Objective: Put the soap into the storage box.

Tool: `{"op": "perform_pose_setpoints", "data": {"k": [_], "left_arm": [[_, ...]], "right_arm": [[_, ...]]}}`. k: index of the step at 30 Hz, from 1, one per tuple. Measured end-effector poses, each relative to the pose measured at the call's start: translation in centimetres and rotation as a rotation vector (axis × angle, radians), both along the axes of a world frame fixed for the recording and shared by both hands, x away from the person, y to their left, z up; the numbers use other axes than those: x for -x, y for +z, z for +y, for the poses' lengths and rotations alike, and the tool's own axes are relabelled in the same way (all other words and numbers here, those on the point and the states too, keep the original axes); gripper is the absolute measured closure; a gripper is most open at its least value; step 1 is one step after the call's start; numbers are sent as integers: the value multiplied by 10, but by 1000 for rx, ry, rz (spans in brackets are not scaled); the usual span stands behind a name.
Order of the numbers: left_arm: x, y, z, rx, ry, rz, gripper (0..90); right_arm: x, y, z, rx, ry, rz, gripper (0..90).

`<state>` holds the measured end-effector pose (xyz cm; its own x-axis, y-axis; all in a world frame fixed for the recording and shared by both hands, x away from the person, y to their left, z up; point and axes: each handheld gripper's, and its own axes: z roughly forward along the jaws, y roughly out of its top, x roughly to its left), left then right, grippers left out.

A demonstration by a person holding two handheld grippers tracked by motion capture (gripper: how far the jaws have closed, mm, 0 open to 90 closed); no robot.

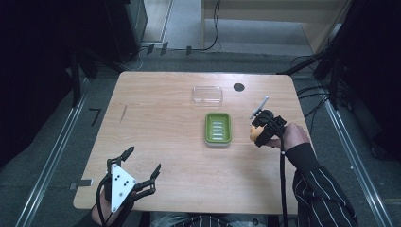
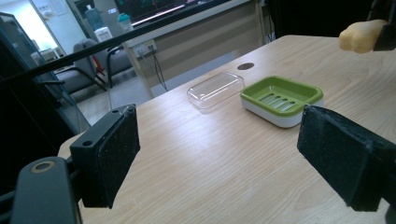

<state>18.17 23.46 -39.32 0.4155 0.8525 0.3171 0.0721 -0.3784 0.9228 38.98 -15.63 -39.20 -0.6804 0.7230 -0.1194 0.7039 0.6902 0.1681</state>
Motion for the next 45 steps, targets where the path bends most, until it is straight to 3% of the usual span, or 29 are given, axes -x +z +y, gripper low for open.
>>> {"op": "perform_pose_setpoints", "data": {"k": [24, 45], "left_arm": [[1, 0, 2, 1, 7, 1, 135], [5, 0, 5, 4, 22, -1, 135]], "right_arm": [[-20, 13, 39, -8, 63, -20, 403], [-39, 14, 82, -22, 139, -33, 402]]}}
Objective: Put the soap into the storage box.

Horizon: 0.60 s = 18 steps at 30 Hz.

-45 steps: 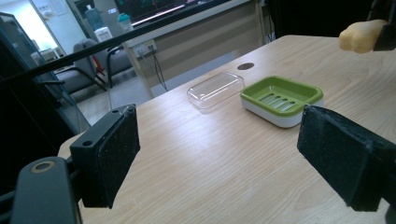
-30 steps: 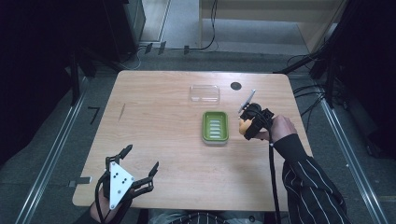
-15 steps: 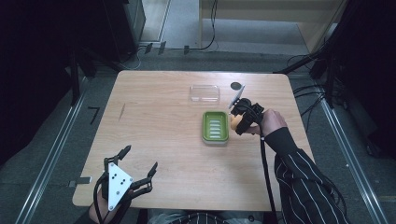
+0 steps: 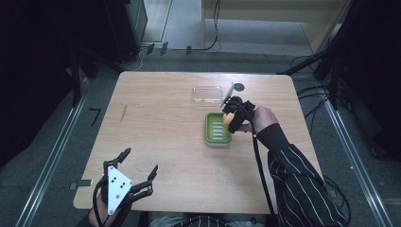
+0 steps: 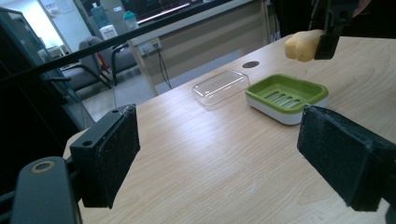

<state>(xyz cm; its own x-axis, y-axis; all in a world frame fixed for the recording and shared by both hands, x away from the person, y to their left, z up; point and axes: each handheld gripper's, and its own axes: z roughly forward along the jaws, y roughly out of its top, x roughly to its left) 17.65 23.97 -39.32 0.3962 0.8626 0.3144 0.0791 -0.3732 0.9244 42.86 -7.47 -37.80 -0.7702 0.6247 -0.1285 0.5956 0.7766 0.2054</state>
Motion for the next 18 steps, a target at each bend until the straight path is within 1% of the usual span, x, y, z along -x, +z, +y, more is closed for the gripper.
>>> {"op": "perform_pose_setpoints", "data": {"k": [2, 6, 13, 18], "left_arm": [[0, 0, 0, 0, 1, 0, 135], [0, 0, 1, 0, 2, 0, 135], [1, 0, 1, 2, 6, 1, 135], [2, 0, 2, -2, 7, 1, 135]], "right_arm": [[-2, -1, 4, -5, 7, 0, 402], [-6, -4, 11, 5, 21, 3, 402], [-11, -11, 21, 7, 35, 11, 402], [-13, -15, 25, -7, 39, 19, 402]]}}
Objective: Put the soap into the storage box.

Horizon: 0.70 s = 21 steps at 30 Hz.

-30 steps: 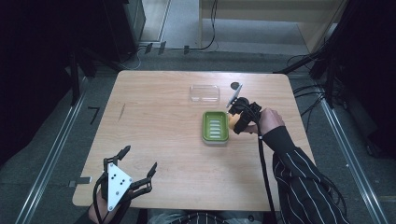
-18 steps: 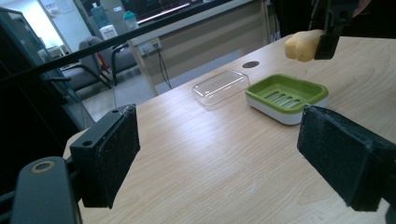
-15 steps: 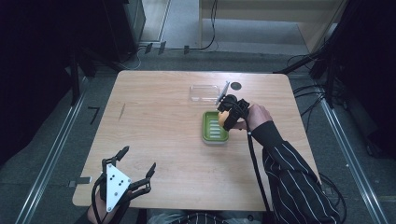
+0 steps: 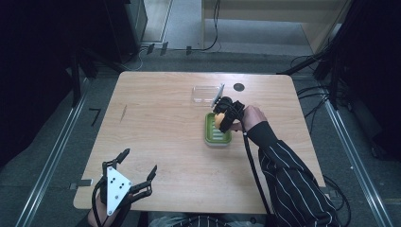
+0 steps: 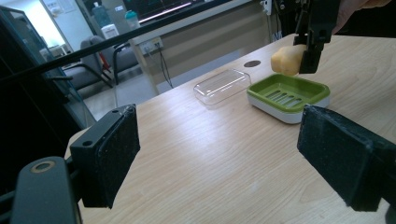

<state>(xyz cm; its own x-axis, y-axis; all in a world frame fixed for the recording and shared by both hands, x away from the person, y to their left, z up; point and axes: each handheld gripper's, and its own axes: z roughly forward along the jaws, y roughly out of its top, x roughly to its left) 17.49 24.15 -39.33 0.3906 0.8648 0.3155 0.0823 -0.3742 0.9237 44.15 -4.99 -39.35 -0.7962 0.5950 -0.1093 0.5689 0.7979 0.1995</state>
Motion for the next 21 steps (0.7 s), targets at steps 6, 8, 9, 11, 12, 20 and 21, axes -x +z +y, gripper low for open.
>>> {"op": "perform_pose_setpoints", "data": {"k": [6, 8, 9, 11, 12, 20, 21], "left_arm": [[1, 0, 0, 0, 2, 0, 135], [1, 0, 0, -2, 2, 1, 135], [1, 0, 0, 0, 2, 0, 135], [0, 0, 0, 0, 2, 0, 135], [0, 0, 0, 1, 2, -1, 135], [1, 0, 0, -2, 2, 0, 135], [1, 0, 0, -1, 2, 0, 135]], "right_arm": [[-3, -6, 3, 0, -4, 6, 402], [-5, -9, 5, 4, -2, 8, 402], [-6, -10, 6, 8, 4, 11, 402], [-7, -12, 8, 8, 8, 13, 402], [-7, -13, 9, 8, 3, 19, 402], [-10, -25, 18, 16, 19, 25, 402], [-10, -26, 19, 20, 23, 30, 402]]}}
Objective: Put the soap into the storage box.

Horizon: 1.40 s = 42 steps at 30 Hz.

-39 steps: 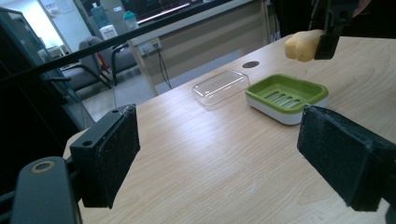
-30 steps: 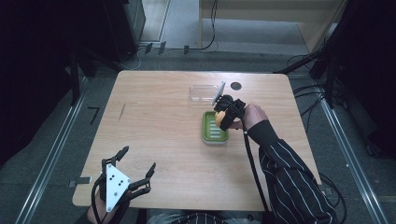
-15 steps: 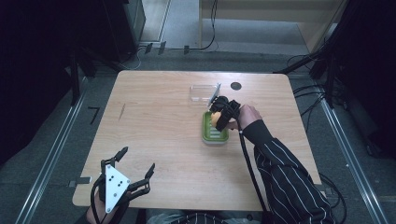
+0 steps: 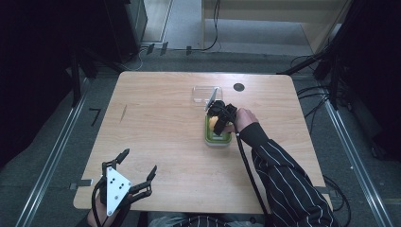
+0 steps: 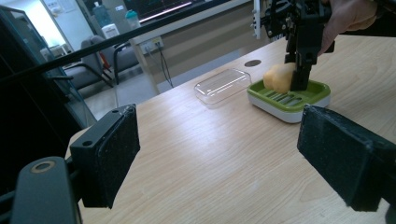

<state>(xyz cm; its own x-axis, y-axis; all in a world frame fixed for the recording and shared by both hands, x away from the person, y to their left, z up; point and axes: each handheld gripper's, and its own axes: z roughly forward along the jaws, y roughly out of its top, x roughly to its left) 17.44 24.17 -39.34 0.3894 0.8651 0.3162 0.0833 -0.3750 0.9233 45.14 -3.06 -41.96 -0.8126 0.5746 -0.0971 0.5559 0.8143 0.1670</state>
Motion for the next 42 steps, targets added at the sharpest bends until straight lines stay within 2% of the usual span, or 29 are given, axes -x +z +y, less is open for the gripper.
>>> {"op": "perform_pose_setpoints", "data": {"k": [19, 23, 31, 42], "left_arm": [[0, 0, 0, 1, -3, -1, 135], [-1, 0, 0, 1, -4, 1, 135], [-1, 0, 0, 2, -3, 1, 135], [-1, 0, -1, 4, -4, -1, 135]], "right_arm": [[-3, -21, 7, 35, -6, 19, 399], [-3, -22, 7, 36, -11, 28, 365], [0, -13, 6, 27, -3, 11, 330], [11, 6, -1, -6, -17, -8, 206]]}}
